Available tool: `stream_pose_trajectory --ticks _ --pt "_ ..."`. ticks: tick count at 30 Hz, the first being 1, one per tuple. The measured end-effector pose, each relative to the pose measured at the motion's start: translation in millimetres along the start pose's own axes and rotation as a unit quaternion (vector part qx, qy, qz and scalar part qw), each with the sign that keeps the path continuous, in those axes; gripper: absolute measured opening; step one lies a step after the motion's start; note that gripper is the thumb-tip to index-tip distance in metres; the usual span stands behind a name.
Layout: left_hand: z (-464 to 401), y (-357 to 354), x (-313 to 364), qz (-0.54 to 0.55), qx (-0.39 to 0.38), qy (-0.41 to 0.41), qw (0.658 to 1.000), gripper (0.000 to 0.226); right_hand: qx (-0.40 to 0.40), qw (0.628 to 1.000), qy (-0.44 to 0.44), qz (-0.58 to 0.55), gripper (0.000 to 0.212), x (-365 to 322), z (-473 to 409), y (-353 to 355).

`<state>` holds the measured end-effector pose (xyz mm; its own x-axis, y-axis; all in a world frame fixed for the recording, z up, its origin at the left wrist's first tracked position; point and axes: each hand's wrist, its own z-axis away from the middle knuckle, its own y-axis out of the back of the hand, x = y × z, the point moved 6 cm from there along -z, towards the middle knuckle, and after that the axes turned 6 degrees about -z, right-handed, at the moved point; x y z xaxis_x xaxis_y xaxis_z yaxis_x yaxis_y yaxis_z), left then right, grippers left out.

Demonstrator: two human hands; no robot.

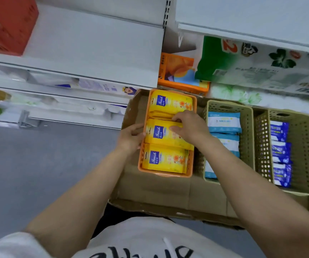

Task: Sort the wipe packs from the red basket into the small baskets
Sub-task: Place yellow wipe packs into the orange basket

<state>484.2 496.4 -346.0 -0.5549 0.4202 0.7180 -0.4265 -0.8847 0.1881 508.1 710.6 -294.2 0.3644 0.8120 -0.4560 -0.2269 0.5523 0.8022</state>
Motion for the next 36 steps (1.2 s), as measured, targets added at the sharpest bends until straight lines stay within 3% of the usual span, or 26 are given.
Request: stream_pose_trajectory --ticks 5,16,25,31,36 --pt "-2 -1 -6 0.006 0.008 0.006 1.000 0.028 -0.047 0.999 -0.007 -0.010 0.064 -4 5 -13" --pt "0 0 -5 -0.004 0.028 0.003 1.000 0.030 -0.007 0.999 0.022 0.028 0.062 -15 5 -13" --pt "7 2 1 -0.045 0.035 -0.019 0.998 0.033 0.009 0.995 -0.015 0.096 0.060 -27 21 -11" --pt "28 30 30 -0.211 -0.029 -0.074 0.974 0.048 -0.009 0.988 -0.058 0.141 0.056 -60 38 3" --pt "58 137 79 -0.349 0.000 -0.195 0.917 0.044 0.040 0.985 -0.060 0.159 0.055 -138 53 33"
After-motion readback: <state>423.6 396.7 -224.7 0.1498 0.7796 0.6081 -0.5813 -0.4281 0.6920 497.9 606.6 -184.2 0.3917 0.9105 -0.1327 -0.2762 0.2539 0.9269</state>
